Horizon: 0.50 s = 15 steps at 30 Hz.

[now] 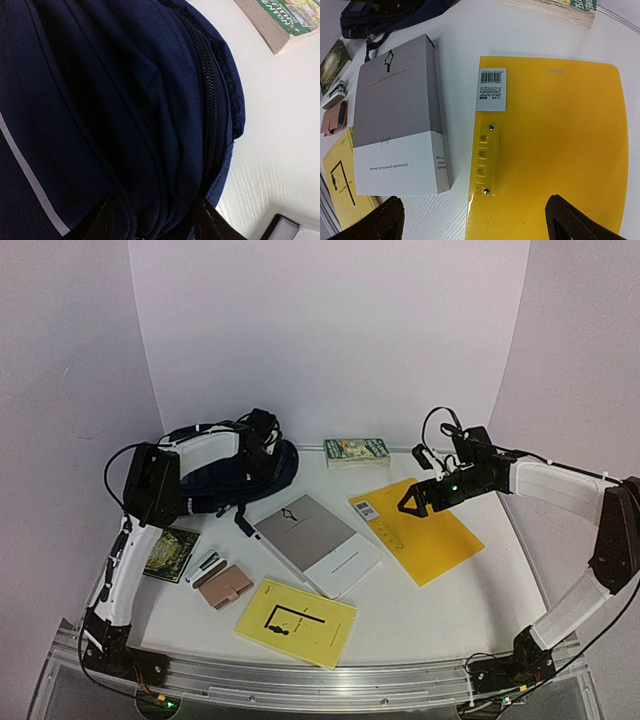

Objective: Pack the student bag
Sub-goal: Move the book to the center of the board.

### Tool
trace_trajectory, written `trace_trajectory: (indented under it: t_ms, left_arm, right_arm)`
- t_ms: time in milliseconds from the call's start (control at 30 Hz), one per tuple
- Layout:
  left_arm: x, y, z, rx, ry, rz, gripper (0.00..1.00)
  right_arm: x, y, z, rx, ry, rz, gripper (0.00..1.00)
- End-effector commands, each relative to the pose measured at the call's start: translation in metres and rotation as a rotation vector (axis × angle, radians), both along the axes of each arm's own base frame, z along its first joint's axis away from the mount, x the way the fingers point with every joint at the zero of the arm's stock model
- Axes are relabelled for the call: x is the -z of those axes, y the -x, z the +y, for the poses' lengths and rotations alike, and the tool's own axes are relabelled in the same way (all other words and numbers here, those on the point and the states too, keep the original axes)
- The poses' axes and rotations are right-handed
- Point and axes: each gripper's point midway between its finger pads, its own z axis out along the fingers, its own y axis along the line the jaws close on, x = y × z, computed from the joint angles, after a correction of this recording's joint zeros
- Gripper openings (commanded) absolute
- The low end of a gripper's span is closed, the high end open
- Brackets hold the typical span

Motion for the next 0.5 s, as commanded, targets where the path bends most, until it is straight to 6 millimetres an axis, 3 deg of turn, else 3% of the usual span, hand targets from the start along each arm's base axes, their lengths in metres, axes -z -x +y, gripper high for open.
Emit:
trace_trajectory:
  t_ms: [0,100,233,467]
  left_arm:
    - [0.018,0.015,-0.024,0.078,-0.004,0.034,0.55]
    - [0.023,0.026,-0.009,0.026,-0.011,0.058,0.46]
    - [-0.002,0.030,0.023,-0.092,0.103,0.076,0.42]
    - [-0.059,0.044,0.050,-0.153,0.270,0.052,0.63]
  right_arm:
    - [-0.015,0.002,0.010,-0.040,-0.052,-0.019,0.98]
    - [-0.017,-0.002,0.022,-0.063,-0.047,-0.026,0.98]
    - [-0.024,-0.016,0.050,-0.094,-0.007,-0.075,0.98]
    - [-0.041,-0.030,0.154,-0.208,0.043,-0.194,0.98]
